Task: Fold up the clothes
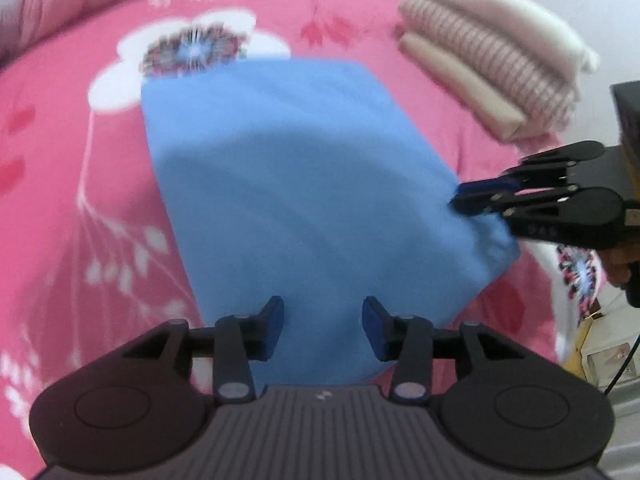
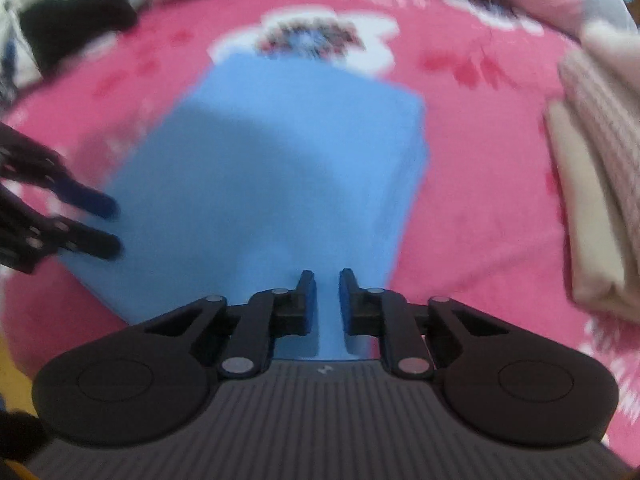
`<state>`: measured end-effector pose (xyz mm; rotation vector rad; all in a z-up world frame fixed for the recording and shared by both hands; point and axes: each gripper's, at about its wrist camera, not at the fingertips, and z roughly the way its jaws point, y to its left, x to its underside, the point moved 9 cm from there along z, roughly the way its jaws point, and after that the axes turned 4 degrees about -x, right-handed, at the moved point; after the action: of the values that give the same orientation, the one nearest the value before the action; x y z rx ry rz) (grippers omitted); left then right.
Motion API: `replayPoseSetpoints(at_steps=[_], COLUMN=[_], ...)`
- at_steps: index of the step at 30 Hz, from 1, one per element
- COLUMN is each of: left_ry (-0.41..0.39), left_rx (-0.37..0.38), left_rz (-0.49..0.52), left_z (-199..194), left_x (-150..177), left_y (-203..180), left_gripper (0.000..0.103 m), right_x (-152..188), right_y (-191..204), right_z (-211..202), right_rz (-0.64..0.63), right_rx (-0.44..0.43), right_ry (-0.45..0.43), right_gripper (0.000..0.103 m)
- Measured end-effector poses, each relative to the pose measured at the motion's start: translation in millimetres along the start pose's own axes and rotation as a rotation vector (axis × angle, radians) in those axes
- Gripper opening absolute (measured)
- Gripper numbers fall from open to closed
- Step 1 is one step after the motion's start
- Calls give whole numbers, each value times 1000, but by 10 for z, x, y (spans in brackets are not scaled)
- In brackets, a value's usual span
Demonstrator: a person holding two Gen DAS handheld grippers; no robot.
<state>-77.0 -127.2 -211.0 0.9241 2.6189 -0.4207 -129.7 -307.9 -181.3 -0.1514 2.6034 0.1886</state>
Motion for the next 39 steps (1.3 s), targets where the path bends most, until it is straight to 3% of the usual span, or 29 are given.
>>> replayPoseSetpoints(at_steps=[6, 10, 13, 15, 18, 20, 23, 27, 30, 33, 34, 37, 39], left_ry=[-22, -32, -43, -49, -55, -59, -61, -57, -64, -70, -71, -71, -69], left_rx=[9, 11, 10, 19, 35, 45, 44, 37, 41, 54, 59, 65, 63], left_rz=[-30, -31, -46, -67, -93, -107, -116, -108, -109, -115, -122, -140, -144], left_z=[17, 4, 15, 14, 10, 7, 7, -11, -15, -20, -23, -28, -35], left_x=[41, 79, 71, 73, 75, 75, 72, 78, 88, 94, 95, 95, 97], left_y=[7, -12, -21, -4, 26, 44, 50, 42, 48, 65, 73, 87, 84], left_gripper=[49, 55, 55, 55, 55, 55, 55, 55, 55, 55, 55, 55, 55], right_x=[22, -425, -606, -550, -397, -450, -795, -1185, -1177, -1245, -1292, -1421, -1447], right_y=[-299, -107, 6, -128, -577, -721, -546, -107, -338, -846, -894, -637, -398], right_z=[-258, -135, 174, 339, 355, 235, 193, 607, 882, 843, 773, 707, 823], right_rz=[56, -20, -90, -133, -31, 10, -24, -161, -195, -65, -58, -93, -141], right_rx=[49, -36, -94, -38, 79, 107, 43, -64, 38, 172, 174, 45, -60], right_ry=[25, -70, -63, -10, 77, 62, -30, -70, -26, -18, -37, -84, -70], right_gripper=[4, 4, 4, 4, 3, 3, 3, 3, 0, 2, 2, 2, 1])
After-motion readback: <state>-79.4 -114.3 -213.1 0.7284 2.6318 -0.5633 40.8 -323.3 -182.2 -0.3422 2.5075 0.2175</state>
